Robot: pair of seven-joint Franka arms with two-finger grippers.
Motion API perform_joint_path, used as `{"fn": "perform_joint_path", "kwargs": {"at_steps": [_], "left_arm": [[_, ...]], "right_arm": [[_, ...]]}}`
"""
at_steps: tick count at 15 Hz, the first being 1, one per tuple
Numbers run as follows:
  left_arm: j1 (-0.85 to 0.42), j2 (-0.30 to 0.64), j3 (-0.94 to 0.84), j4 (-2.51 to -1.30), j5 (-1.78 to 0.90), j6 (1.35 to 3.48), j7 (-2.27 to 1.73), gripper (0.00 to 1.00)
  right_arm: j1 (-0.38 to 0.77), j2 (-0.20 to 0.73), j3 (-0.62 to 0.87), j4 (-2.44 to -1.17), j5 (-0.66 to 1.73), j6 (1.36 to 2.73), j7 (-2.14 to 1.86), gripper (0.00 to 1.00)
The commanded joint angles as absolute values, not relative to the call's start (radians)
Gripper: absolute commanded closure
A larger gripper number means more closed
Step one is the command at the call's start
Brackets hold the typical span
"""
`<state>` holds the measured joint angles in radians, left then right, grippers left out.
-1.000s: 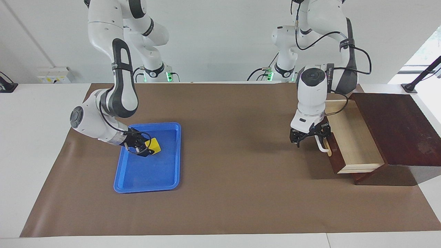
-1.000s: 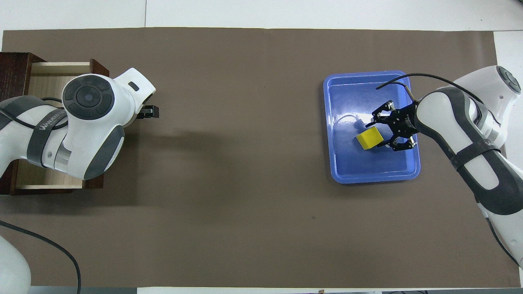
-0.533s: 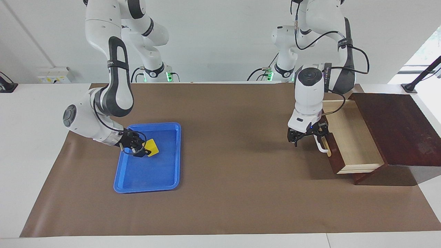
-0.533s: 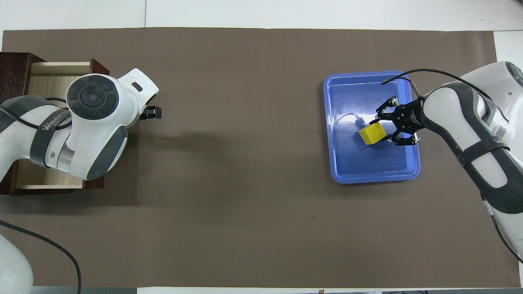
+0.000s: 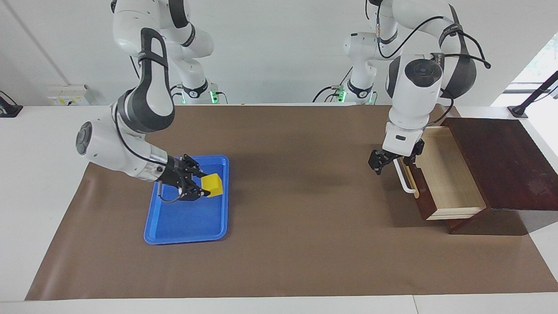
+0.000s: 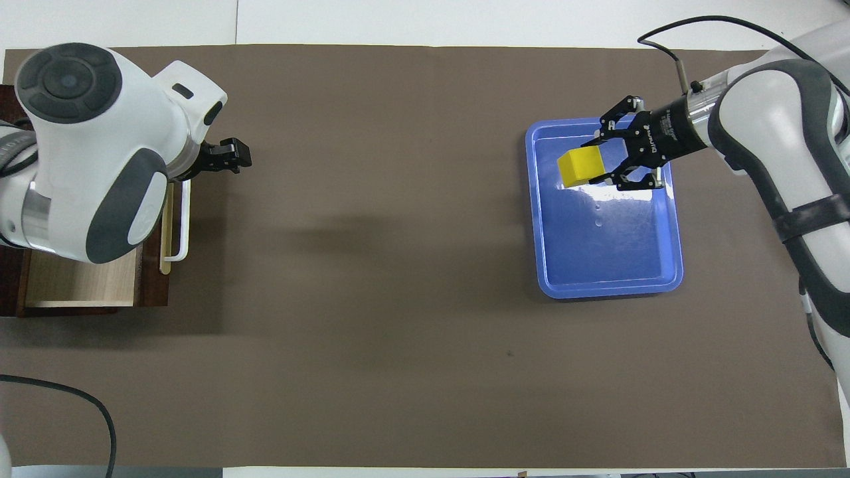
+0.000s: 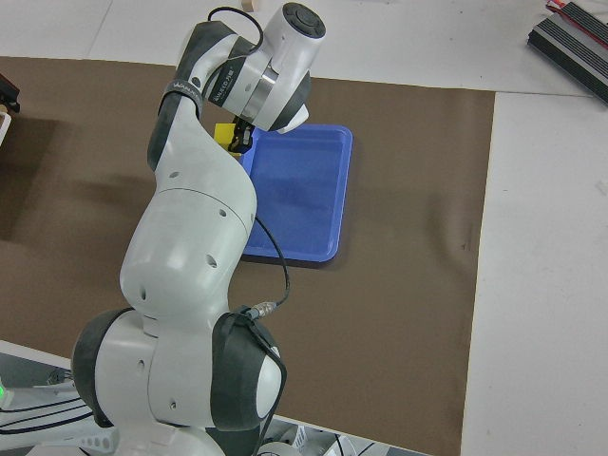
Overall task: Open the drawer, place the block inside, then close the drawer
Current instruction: 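Carry the cube toward the left gripper while the left gripper reaches over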
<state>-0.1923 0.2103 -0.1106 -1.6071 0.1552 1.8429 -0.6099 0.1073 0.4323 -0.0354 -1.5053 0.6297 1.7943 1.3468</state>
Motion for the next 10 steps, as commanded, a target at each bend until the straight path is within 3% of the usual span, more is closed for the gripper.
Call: {"fn": "perform_joint_path", "kwargs": {"at_steps": [1, 4, 10], "left_arm": [[-0.213, 0.247, -0.098, -1.543, 0.083, 1.798, -0.857, 0.00], [-0.225, 0.244, -0.109, -1.543, 0.068, 1.746, -1.151, 0.00], [-0.316, 0.273, -0.112, -1.486, 0.032, 1.707, -1.901, 0.00]], "right_arm": [[0.194, 0.454, -0.037, -1.433, 0.669, 1.795, 1.518, 1.00], [0.314, 0.446, -0.049, -1.434, 0.649, 1.825, 1.615, 1.00], [0.410, 0.437, -0.049, -1.434, 0.491, 1.853, 1.661, 1.00]]}}
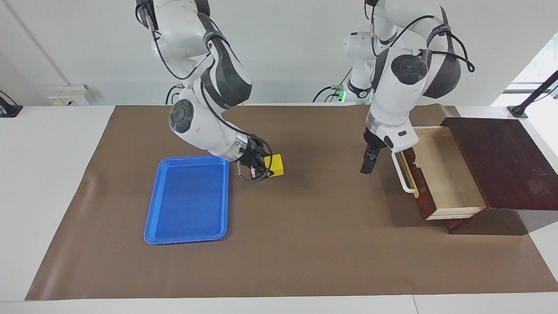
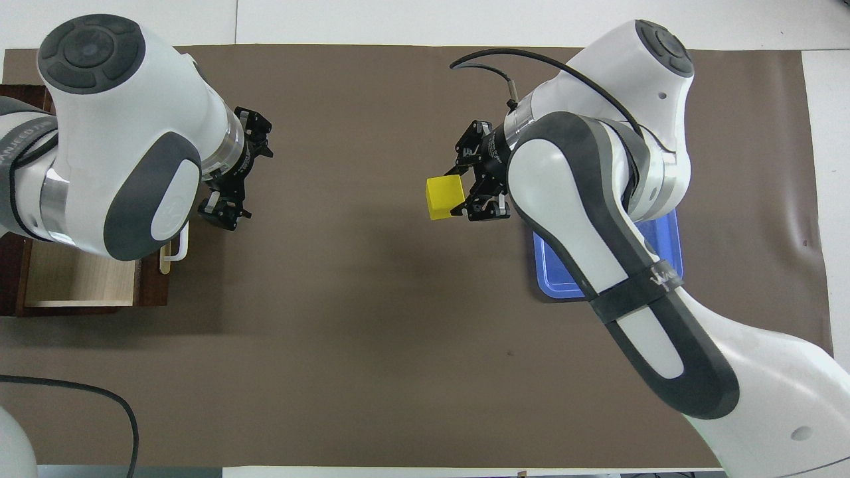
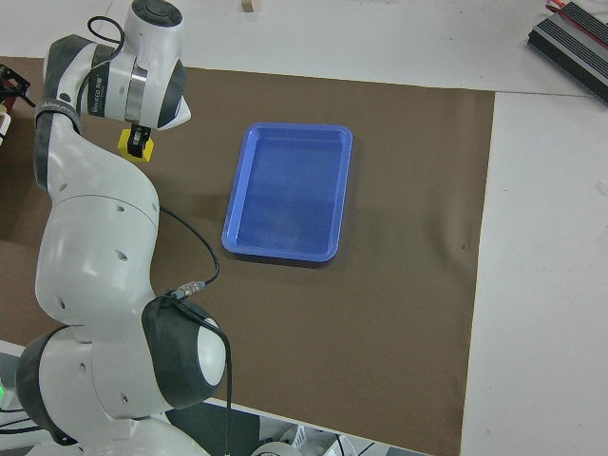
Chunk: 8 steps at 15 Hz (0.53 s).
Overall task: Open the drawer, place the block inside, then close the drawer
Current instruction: 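Carry the cube toward the left gripper while the left gripper reaches over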
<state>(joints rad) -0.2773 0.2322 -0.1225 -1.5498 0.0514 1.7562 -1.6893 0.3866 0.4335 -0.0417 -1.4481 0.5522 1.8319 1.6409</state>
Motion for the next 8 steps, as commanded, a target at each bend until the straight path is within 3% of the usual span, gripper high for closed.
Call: {"fn": "perform_joint_path", "kwargs": {"at_steps": [1, 6, 8], "left_arm": [[-0.345, 0.272, -0.112, -1.488, 0.017, 1.703, -1.998, 0.00], [-0.472, 0.319, -0.107, -1.473, -0.009, 1.762, -2.230, 0.00], [-0.508, 0.420, -0.103, -1.358, -0.002, 1.755, -2.316, 0.00]], "right_arm": [[0.410, 0.436, -0.049, -1.434, 0.489, 1.862, 1.670, 1.00], [0.414, 0.431, -0.048, -1.433, 0.486, 1.924, 1.753, 1.00], [0.416, 0.431, -0.046, -1.433, 0.489, 1.927, 1.795, 1.00]]}}
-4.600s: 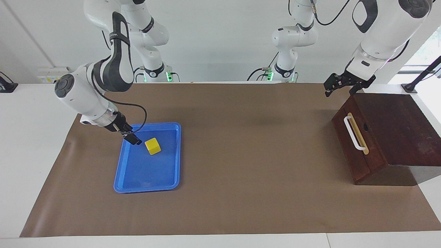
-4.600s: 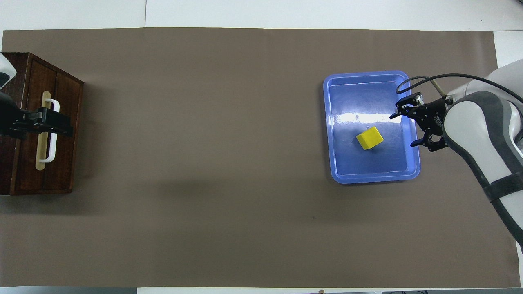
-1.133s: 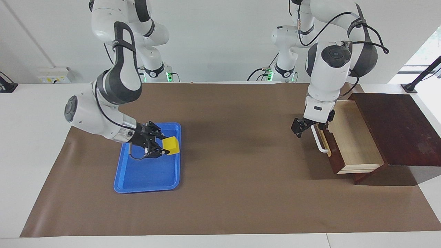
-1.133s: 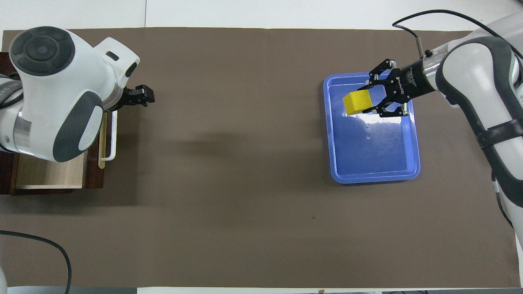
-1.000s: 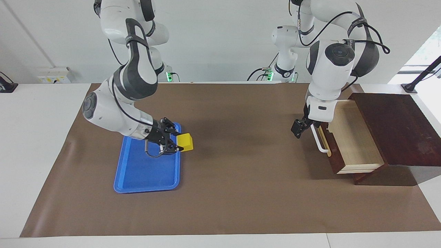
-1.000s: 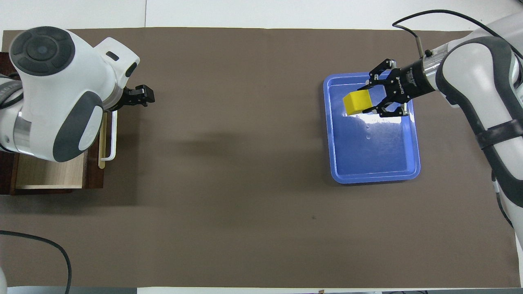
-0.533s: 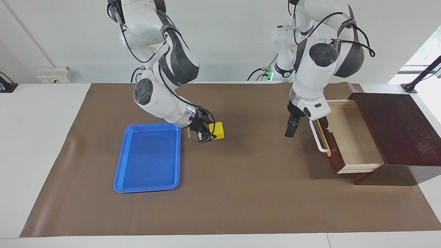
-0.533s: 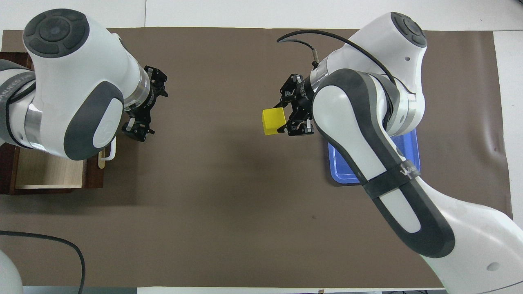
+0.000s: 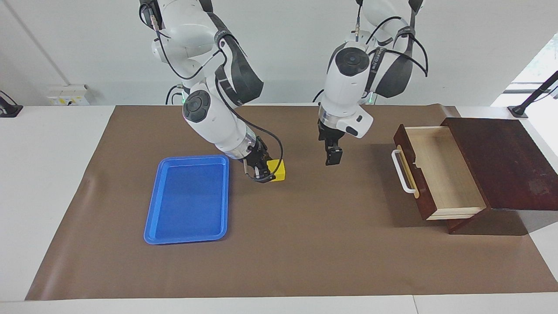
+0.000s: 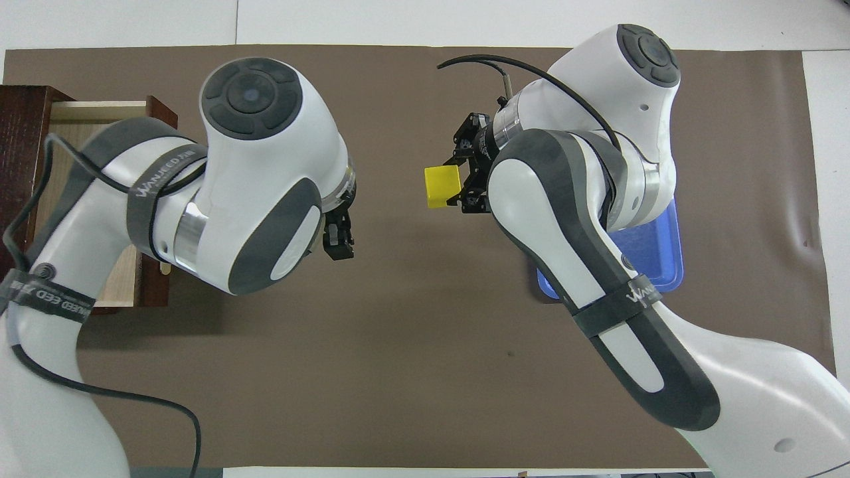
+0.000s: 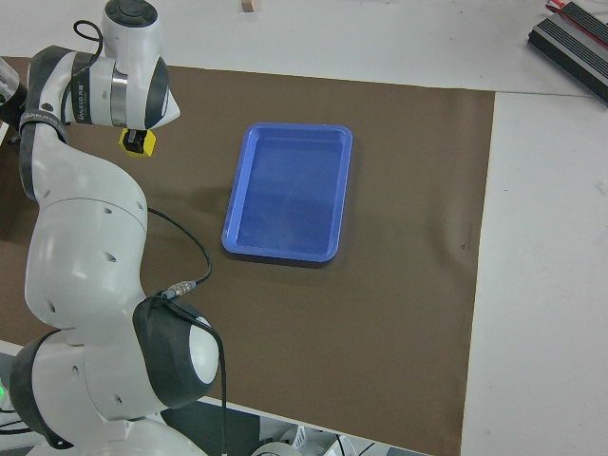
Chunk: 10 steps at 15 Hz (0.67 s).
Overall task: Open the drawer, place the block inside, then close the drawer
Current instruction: 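Carry the cube toward the left gripper while the left gripper reaches over, then grasp the yellow cube with the left gripper from the right gripper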
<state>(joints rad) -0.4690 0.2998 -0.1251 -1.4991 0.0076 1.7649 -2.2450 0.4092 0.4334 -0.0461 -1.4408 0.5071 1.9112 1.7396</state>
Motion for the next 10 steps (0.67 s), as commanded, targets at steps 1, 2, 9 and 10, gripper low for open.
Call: {"fn": "perform_joint_path", "kwargs": {"at_steps": [1, 2, 9, 10], "left_arm": [[-0.526, 0.475, -0.091, -1.298, 0.000, 1.729, -2.347, 0.00], [-0.541, 0.506, -0.075, -1.258, -0.002, 1.730, -2.359, 0.00], [-0.594, 0.577, -0.048, -1.162, -0.005, 1.761, -2.404, 0.00], [-0.594, 0.586, -0.046, -1.138, -0.006, 1.761, -2.404, 0.00]], "right_arm": [[0.416, 0.431, -0.046, -1.433, 0.489, 1.927, 1.801, 1.00], [0.417, 0.431, -0.045, -1.433, 0.489, 1.934, 1.805, 1.00], [0.445, 0.431, -0.044, -1.439, 0.486, 1.982, 1.850, 1.00], [0.446, 0.431, -0.044, -1.439, 0.486, 1.982, 1.850, 1.00]]}}
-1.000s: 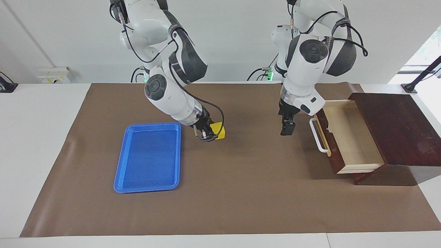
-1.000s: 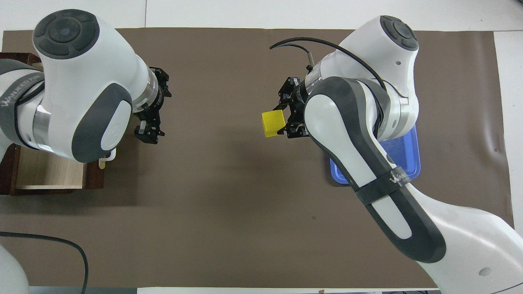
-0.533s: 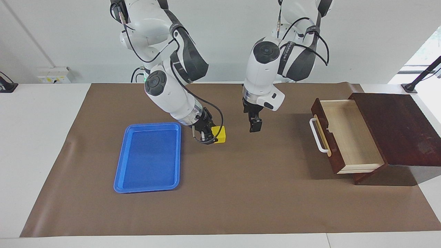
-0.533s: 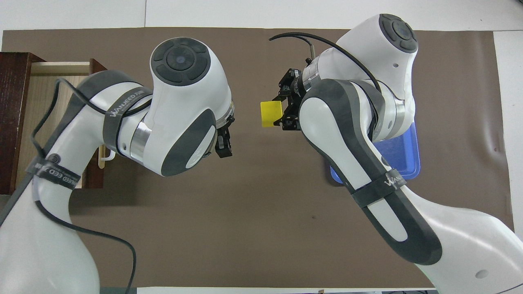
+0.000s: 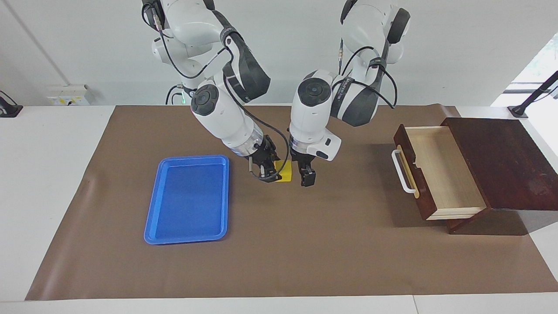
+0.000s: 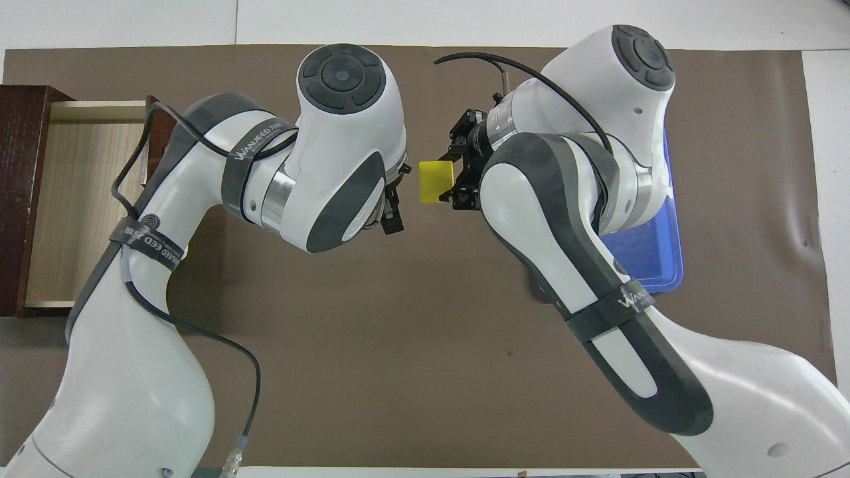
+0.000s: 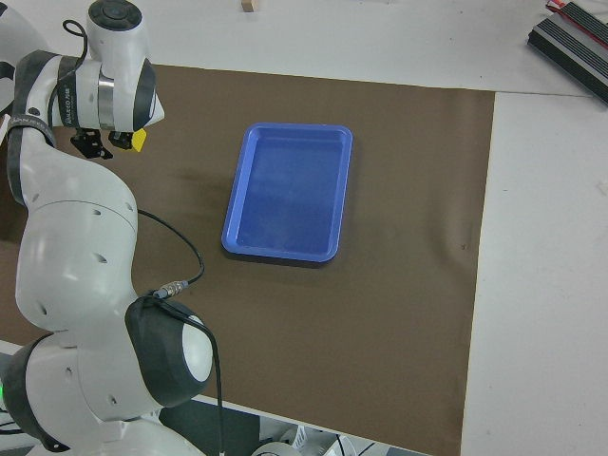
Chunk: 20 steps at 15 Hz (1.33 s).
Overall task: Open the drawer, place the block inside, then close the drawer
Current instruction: 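Grasp the yellow cube with the left gripper from the right gripper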
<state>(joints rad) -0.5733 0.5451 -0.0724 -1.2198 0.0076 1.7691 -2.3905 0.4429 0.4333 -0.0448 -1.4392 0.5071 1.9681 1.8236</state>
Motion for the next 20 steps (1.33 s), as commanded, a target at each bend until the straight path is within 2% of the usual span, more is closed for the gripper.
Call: {"fn": "perform_joint_path", "kwargs": {"at_steps": [1, 9, 12, 14, 15, 17, 18, 20], "left_arm": [[-0.595, 0.587, -0.048, -1.138, -0.003, 1.759, -2.404, 0.00], [-0.617, 0.577, -0.051, -1.152, 0.005, 1.752, -2.382, 0.00], [-0.618, 0.574, -0.055, -1.164, 0.005, 1.752, -2.327, 0.24], [-0.618, 0.574, -0.055, -1.166, 0.005, 1.759, -2.322, 0.36], [-0.618, 0.574, -0.055, -1.166, 0.005, 1.758, -2.313, 0.48], [-0.618, 0.572, -0.057, -1.166, 0.003, 1.747, -2.283, 0.81], [-0.618, 0.574, -0.057, -1.166, 0.003, 1.747, -2.283, 0.92], [-0.618, 0.572, -0.057, -1.166, 0.003, 1.747, -2.272, 0.99]], "right_arm": [[0.452, 0.430, -0.044, -1.442, 0.488, 1.983, 1.850, 1.00], [0.453, 0.430, -0.046, -1.448, 0.488, 1.983, 1.847, 1.00], [0.453, 0.430, -0.046, -1.448, 0.488, 1.983, 1.847, 1.00], [0.451, 0.430, -0.046, -1.448, 0.488, 1.983, 1.847, 1.00], [0.451, 0.430, -0.046, -1.448, 0.486, 1.983, 1.845, 1.00], [0.449, 0.430, -0.046, -1.448, 0.488, 1.983, 1.845, 1.00], [0.448, 0.430, -0.046, -1.448, 0.486, 1.983, 1.845, 1.00], [0.448, 0.426, -0.046, -1.448, 0.488, 1.982, 1.845, 1.00]]}}
